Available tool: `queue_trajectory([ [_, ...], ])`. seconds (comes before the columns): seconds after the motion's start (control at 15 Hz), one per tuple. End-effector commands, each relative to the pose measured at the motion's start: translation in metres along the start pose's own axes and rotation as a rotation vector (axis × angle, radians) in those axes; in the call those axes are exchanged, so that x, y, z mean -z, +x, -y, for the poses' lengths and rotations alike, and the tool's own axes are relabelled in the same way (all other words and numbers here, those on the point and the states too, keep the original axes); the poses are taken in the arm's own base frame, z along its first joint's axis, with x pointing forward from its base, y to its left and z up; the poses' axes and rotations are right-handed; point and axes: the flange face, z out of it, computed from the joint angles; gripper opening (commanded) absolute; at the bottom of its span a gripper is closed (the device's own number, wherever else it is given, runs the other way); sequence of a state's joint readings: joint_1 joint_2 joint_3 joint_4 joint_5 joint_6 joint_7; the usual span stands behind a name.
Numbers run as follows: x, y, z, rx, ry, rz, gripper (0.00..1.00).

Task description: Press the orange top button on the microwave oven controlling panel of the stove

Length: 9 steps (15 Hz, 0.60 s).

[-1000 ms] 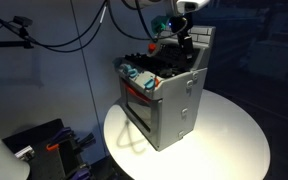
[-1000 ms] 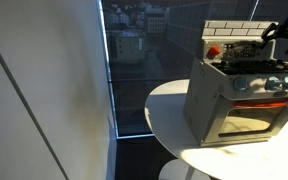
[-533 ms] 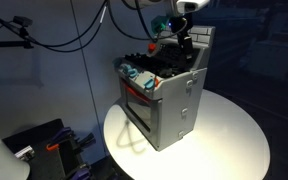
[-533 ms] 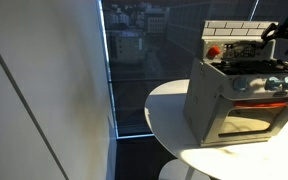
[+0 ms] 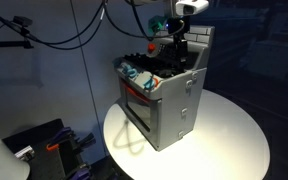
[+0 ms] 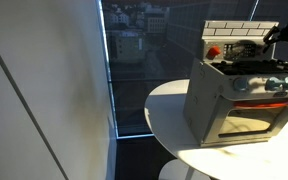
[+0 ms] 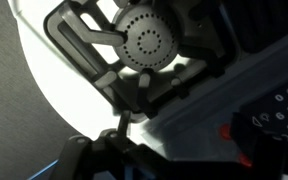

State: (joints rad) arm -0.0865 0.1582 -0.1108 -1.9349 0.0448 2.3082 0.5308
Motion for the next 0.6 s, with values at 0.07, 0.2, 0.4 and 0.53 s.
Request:
queue_trajectory([
  [0.07, 0.019, -0.005, -0.013, 0.031, 0.01, 0.054, 1.0],
  [0.2, 0.024, -0.009, -0.017, 0.045, 0.008, 0.082, 1.0],
  [0.4, 0.034, -0.014, -0.023, 0.062, -0.009, 0.137, 1.0],
  [0.53, 0.041, -0.018, -0.028, 0.072, -0.032, 0.182, 1.0],
])
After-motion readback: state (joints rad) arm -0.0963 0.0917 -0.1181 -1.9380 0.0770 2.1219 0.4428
